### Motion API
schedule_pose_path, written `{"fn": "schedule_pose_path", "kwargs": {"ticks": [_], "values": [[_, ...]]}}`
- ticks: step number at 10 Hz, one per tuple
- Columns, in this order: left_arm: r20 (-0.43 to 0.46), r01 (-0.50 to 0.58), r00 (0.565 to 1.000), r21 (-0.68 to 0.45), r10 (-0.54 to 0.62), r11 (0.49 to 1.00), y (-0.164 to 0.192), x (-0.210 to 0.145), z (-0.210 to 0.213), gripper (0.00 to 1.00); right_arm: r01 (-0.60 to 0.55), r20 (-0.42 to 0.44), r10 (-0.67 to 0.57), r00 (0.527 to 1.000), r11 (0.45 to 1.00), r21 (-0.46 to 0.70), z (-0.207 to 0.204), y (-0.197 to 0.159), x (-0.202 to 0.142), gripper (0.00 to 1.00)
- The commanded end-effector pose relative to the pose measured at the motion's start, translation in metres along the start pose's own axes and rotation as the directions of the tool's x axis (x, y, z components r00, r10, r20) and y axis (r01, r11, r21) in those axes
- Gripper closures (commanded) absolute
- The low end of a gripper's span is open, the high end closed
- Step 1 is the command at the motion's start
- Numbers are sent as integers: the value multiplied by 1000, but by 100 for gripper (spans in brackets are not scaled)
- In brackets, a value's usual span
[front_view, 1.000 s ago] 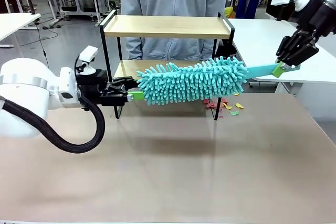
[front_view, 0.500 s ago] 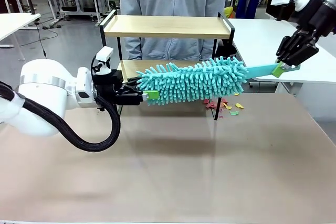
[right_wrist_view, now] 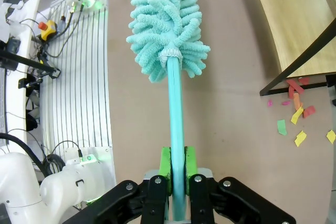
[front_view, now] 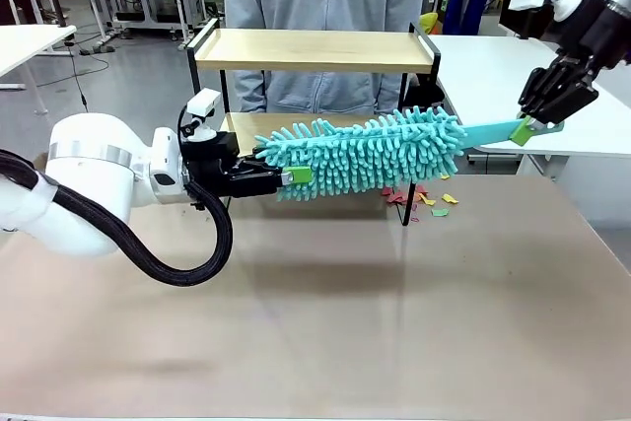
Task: Clean the shelf.
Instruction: Hand the Duster back to the human.
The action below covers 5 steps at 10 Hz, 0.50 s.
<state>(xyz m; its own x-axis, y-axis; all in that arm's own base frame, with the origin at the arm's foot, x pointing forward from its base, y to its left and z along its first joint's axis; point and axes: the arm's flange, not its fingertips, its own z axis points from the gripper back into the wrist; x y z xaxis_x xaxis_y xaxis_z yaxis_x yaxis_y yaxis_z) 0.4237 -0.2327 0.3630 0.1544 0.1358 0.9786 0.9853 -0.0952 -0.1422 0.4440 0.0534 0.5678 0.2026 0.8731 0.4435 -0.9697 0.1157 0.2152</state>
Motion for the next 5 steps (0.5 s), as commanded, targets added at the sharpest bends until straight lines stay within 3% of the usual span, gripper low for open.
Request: {"fn": "schedule_pose_path", "kwargs": {"ticks": [1, 5], "values": [[41, -36, 998, -28, 38, 999, 2, 0, -1, 100, -4, 4, 4, 1000, 1000, -2, 1, 1, 0, 87], [67, -51, 996, -39, 54, 998, -1, 0, 4, 100, -4, 4, 4, 1000, 1000, -2, 1, 1, 0, 87]]}}
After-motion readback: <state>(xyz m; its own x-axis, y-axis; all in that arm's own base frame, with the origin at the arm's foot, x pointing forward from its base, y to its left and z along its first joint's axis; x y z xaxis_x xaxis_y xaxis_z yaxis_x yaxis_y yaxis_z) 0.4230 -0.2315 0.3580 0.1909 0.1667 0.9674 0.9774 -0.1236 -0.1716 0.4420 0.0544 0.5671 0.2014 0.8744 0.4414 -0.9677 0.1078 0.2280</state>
